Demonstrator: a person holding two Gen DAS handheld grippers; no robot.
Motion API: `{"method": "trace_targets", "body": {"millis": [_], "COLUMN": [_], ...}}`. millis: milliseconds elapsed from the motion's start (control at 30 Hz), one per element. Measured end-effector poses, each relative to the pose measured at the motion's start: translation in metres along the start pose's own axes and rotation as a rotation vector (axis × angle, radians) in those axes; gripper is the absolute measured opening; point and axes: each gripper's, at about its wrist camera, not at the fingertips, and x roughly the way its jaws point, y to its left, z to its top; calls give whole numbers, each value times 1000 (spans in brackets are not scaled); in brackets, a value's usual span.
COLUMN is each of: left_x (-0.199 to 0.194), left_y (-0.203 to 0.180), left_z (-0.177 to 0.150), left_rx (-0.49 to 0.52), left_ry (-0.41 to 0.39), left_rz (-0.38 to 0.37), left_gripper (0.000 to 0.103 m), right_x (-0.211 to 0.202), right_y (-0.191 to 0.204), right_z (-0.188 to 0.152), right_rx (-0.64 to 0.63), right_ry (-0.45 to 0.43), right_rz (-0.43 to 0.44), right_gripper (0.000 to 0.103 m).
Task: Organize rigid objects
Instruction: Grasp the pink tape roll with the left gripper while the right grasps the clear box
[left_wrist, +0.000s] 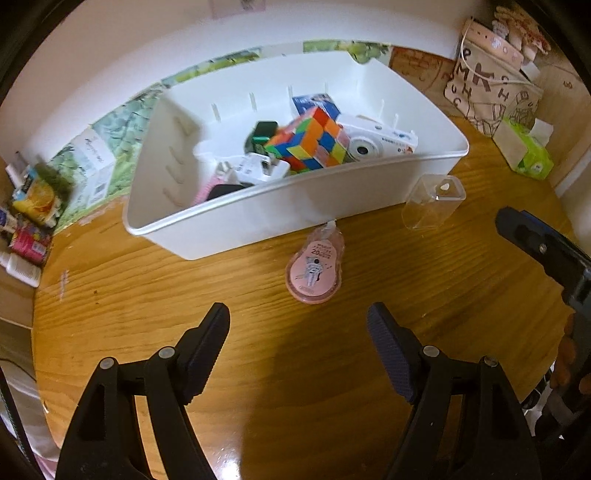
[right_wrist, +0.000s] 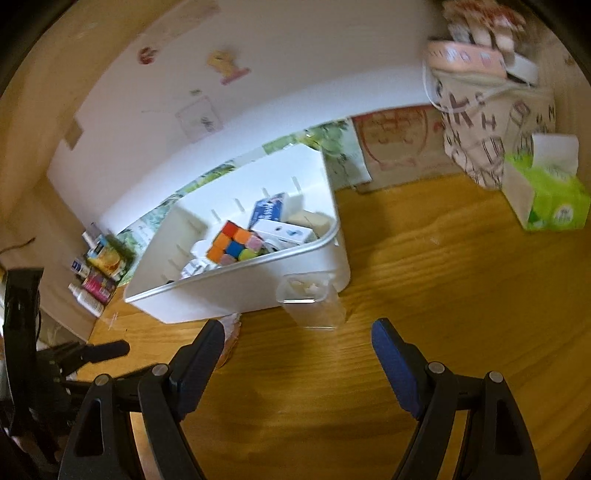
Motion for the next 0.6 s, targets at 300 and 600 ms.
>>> {"method": "trace_targets", "body": {"millis": [300, 600], "left_x": [37, 61], "left_y": [-5, -4], "left_z": [15, 23], "left_rx": [28, 16], "left_ry": [67, 86], "left_rz": [-32, -55], "left_gripper": [80, 80], "right_x": [33, 52], "right_y": [-1, -6], "right_z": [8, 9], "right_rx": [5, 10], "right_ry": [52, 75], "right_rz": [-36, -48], "right_gripper": [82, 82]}}
